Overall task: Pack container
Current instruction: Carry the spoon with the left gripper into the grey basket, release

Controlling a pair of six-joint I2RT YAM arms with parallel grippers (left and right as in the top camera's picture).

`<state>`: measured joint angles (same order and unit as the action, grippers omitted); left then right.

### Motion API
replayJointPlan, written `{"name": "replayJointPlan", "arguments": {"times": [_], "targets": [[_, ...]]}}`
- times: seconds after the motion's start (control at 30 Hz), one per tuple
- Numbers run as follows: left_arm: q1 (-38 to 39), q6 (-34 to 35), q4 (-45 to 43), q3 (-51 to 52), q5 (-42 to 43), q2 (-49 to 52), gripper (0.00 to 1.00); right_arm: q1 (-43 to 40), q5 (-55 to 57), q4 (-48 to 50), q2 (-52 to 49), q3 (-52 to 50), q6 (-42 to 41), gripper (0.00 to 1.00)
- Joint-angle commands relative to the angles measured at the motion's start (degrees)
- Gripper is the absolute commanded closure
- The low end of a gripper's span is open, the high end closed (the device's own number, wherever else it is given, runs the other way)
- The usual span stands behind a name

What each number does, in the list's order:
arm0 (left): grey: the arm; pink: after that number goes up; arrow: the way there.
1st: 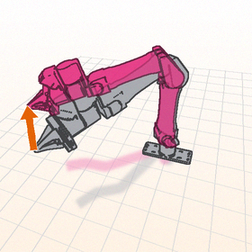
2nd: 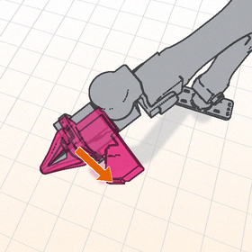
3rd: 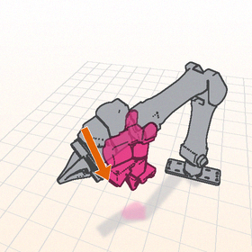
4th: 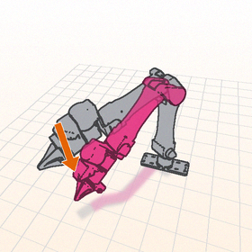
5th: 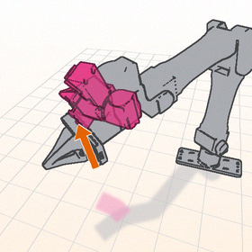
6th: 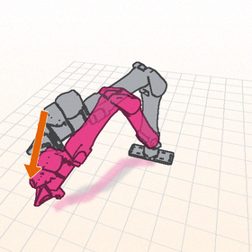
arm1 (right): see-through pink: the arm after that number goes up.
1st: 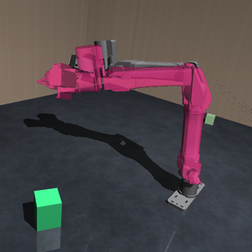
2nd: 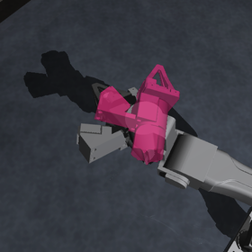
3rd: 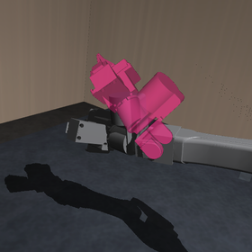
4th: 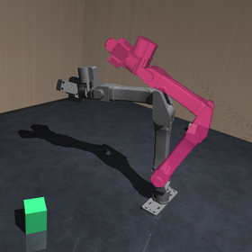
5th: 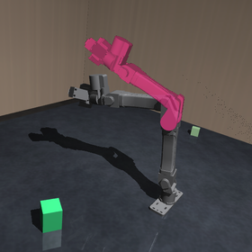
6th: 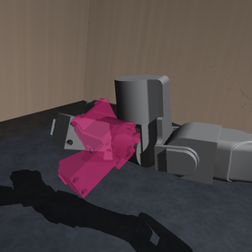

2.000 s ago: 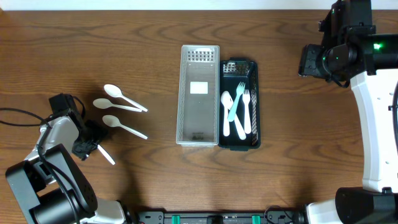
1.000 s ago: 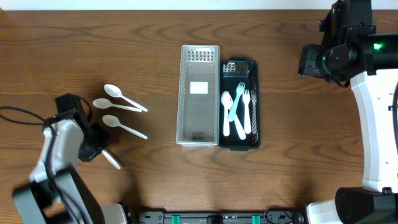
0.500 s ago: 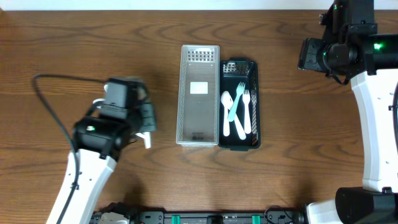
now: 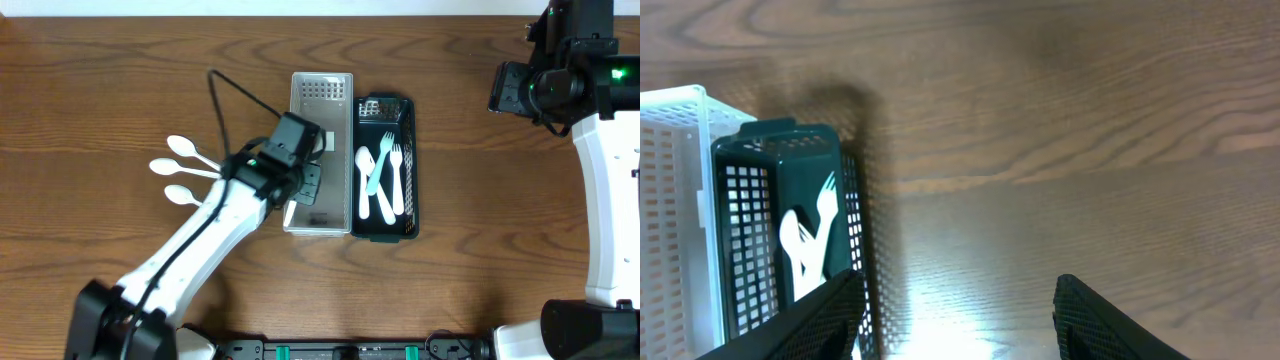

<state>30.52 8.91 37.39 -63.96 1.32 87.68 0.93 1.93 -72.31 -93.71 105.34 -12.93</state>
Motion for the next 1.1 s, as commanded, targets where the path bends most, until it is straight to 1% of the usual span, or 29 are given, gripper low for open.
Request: {"name": "replayJointPlan", "arguments": {"times": [0.0,0.13,0.3,0.43,0.57,0.7,0.83,0.87,1.0,1.07], "targets": [[0.3,-1.0,0.1,-4.5,-0.4,1.4,0.94,-0.3,0.5,-0.5,-0.2,0.3,1.2,0.37],[0.3,-1.0,0.3,-7.9,-0.4,2.1,0.94,-0.3,0.4,-0.7,-0.2,0.3,1.3,0.36],[0.1,-1.0,3.6,-13.3,-0.7,3.6,0.94,-0.3,0.4,-0.7,-0.2,0.3,1.2,0.36],[-0.1,-1.0,5.4,-17.2,-0.7,6.6,0.94,-0.3,0.4,-0.7,-0.2,0.3,1.2,0.36],[-0.1,-0.5,4.9,-17.6,-0.7,10.5,0.94,-0.3,0.4,-0.7,-0.2,0.3,1.2,0.36],[-0.7,2.2,5.0,-17.6,-0.7,15.1,0.94,-0.3,0.4,-0.8,-0.2,0.3,1.2,0.36],[-0.7,2.3,5.0,-17.6,-0.7,18.5,0.94,-0.3,0.4,-1.0,-0.2,0.3,1.2,0.36],[-0.7,2.3,5.0,-17.6,-0.7,19.0,0.92,-0.3,0.4,-1.0,-0.2,0.3,1.3,0.36],[-0.7,2.3,5.3,-17.6,-0.7,19.5,0.66,-0.3,0.4,-1.2,-0.2,0.3,1.3,0.36],[-0.7,2.1,5.4,-17.6,-0.7,19.1,0.55,-0.3,0.4,-1.2,-0.2,0.3,1.3,0.36]]}}
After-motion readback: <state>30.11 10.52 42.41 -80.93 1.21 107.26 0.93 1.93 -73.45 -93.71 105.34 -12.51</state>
